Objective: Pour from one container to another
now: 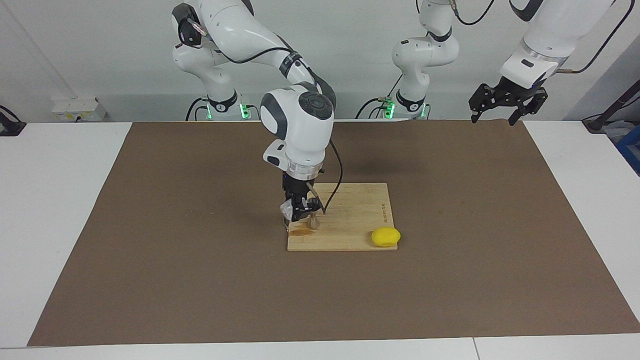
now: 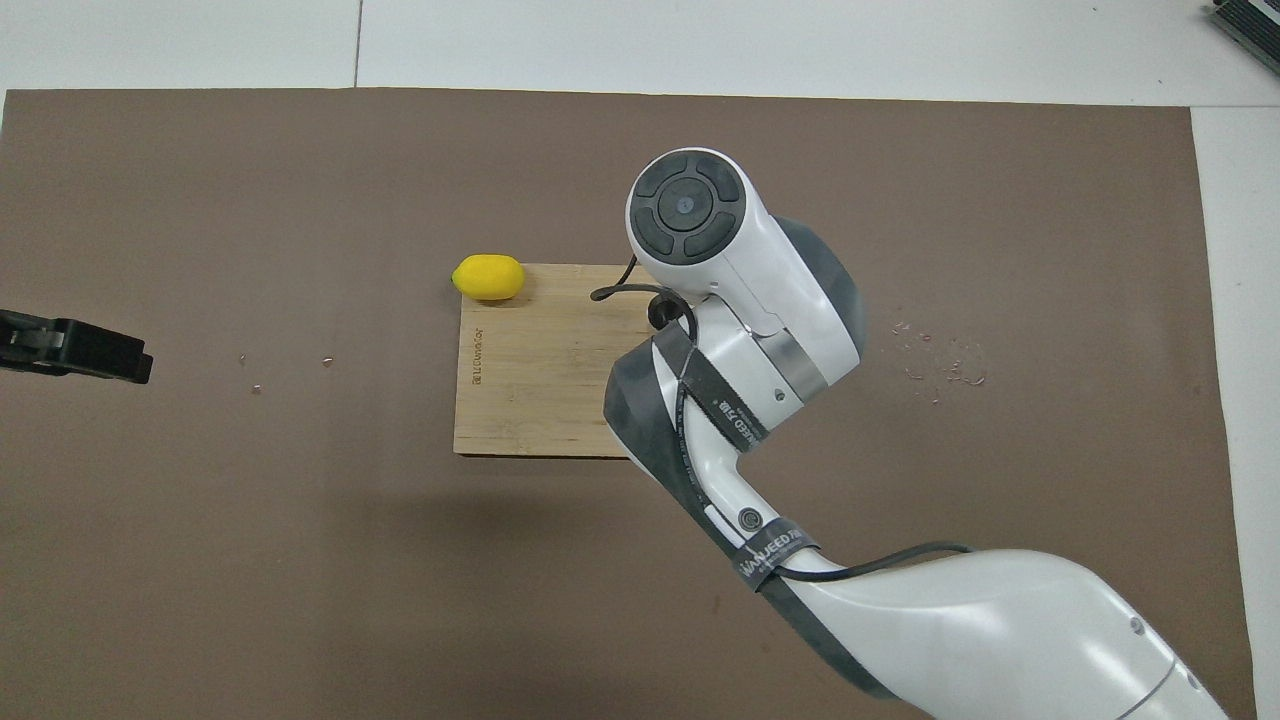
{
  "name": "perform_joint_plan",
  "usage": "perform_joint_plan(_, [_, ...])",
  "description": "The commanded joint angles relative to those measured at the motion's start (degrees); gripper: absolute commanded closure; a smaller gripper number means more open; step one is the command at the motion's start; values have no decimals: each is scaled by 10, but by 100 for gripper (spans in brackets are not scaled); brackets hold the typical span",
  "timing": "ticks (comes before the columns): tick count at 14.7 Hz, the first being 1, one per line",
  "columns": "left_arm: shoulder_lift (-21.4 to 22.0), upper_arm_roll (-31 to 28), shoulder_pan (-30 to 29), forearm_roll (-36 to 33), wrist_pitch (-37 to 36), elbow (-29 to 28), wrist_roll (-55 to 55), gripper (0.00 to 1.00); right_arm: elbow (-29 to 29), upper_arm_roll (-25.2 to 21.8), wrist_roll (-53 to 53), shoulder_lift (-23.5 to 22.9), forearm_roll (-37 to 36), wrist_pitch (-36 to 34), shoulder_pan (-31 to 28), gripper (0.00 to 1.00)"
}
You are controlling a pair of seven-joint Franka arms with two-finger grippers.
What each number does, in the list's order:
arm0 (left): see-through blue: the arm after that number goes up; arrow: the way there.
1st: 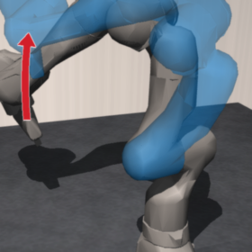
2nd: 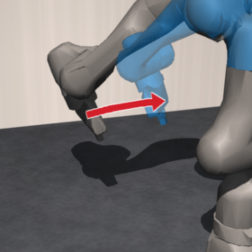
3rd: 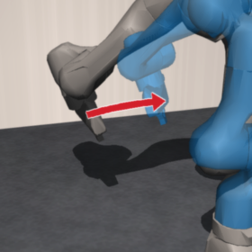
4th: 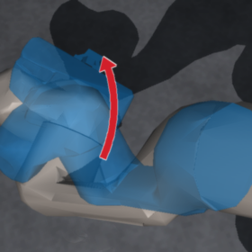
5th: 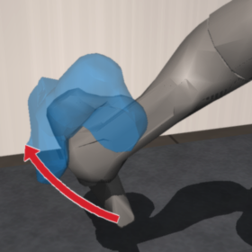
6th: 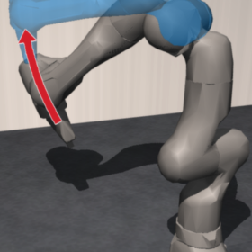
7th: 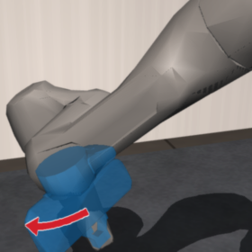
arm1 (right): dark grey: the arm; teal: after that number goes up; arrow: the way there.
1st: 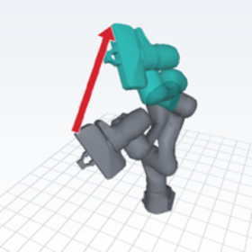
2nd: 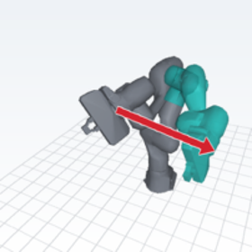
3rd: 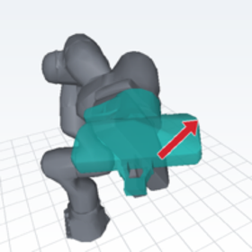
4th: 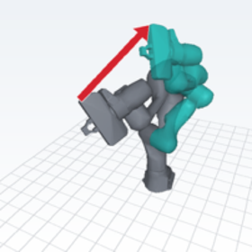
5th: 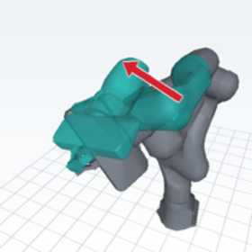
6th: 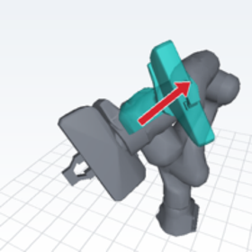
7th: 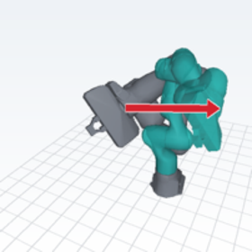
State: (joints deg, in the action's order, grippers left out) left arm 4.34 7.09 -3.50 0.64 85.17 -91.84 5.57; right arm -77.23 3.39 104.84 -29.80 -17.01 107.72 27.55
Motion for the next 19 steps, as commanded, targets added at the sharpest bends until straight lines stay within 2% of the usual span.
perform_joint_plan(1, [17,1,-6,-1,17,-22,-27,0,11,4,12,-3,-24,-13,8,100])
perform_joint_plan(6, [16,3,2,-6,40,-25,-36,0,9,4,11,-4,-66,-16,22,100])
perform_joint_plan(11, [17,2,6,-6,32,-25,-36,0,6,4,-4,-5,-96,-23,34,100])
perform_joint_plan(19, [16,2,2,-6,42,-24,-34,0,-3,4,-8,-4,-123,-28,44,100])
